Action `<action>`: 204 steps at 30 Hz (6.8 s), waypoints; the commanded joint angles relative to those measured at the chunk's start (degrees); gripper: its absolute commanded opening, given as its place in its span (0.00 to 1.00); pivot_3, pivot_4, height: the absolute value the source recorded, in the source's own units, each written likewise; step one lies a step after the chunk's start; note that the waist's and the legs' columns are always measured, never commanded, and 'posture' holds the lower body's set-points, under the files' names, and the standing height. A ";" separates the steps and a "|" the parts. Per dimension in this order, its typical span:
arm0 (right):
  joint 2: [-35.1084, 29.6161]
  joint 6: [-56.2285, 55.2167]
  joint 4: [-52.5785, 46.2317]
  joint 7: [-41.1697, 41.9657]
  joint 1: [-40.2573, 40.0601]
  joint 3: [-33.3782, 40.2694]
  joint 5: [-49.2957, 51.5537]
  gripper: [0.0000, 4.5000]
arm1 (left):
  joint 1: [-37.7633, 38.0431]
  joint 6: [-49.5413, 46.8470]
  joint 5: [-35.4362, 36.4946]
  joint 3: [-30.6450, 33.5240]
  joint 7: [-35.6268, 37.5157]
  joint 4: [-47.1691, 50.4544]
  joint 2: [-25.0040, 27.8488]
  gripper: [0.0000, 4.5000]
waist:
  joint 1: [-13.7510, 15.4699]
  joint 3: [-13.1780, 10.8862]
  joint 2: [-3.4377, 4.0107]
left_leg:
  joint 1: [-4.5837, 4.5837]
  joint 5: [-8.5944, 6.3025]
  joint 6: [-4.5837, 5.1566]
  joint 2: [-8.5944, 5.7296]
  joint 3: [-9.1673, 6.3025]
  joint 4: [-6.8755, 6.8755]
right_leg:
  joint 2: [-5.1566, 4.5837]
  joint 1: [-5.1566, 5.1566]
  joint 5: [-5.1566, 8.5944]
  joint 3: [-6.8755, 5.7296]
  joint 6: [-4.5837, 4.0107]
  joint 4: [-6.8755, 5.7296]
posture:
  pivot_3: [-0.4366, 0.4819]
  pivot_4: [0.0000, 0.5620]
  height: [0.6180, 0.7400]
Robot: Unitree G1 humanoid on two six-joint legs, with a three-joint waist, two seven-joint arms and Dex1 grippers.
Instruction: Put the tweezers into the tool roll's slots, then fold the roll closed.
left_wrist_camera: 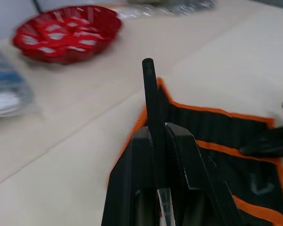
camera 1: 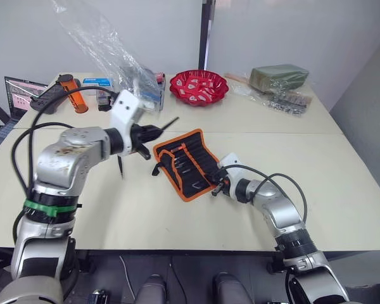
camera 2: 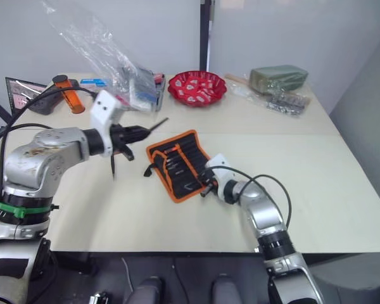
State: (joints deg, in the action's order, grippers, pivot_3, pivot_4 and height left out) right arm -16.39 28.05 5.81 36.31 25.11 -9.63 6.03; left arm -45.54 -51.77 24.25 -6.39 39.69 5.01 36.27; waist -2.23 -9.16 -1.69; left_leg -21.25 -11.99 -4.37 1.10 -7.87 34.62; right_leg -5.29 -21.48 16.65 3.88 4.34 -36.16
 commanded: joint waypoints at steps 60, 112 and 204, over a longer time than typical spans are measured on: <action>0.74 4.91 3.76 -2.13 -3.21 -2.57 0.07 0.00 | 0.86 4.18 -15.83 -12.95 3.25 -12.78 -11.92 0.01 | -0.23 -0.19 0.22 | 0.09 0.00 0.03 -0.03 -0.01 0.18 | 0.01 0.14 -0.06 0.03 0.08 -0.06 | 0.48 0.27 1.00; 0.48 3.54 7.19 -1.34 -1.33 -3.68 -0.72 0.00 | 5.88 5.73 -18.01 -1.88 12.53 -10.15 -0.99 0.99 | -0.55 -0.17 0.27 | 0.11 0.10 0.16 -0.05 -0.06 0.20 | 0.04 0.21 -0.15 0.08 0.21 -0.14 | 0.48 0.27 1.00; 1.34 2.15 9.68 -0.27 -0.03 -3.59 -1.77 0.00 | 22.30 31.17 -14.69 -2.98 13.13 -17.66 -9.58 0.00 | -0.18 1.24 0.54 | 0.18 0.02 0.25 -0.07 -0.05 0.11 | 0.03 0.27 -0.14 0.09 0.12 -0.02 | 0.48 0.27 1.00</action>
State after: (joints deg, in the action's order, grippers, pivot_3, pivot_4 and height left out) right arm -14.08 26.47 11.28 36.24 27.51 -11.97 5.72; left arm -24.28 -20.90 11.57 -8.00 52.46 -12.04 25.39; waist -2.41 -7.92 -1.14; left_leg -21.06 -11.97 -4.12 1.04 -7.93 34.74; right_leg -5.27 -21.16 16.51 3.95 4.46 -36.19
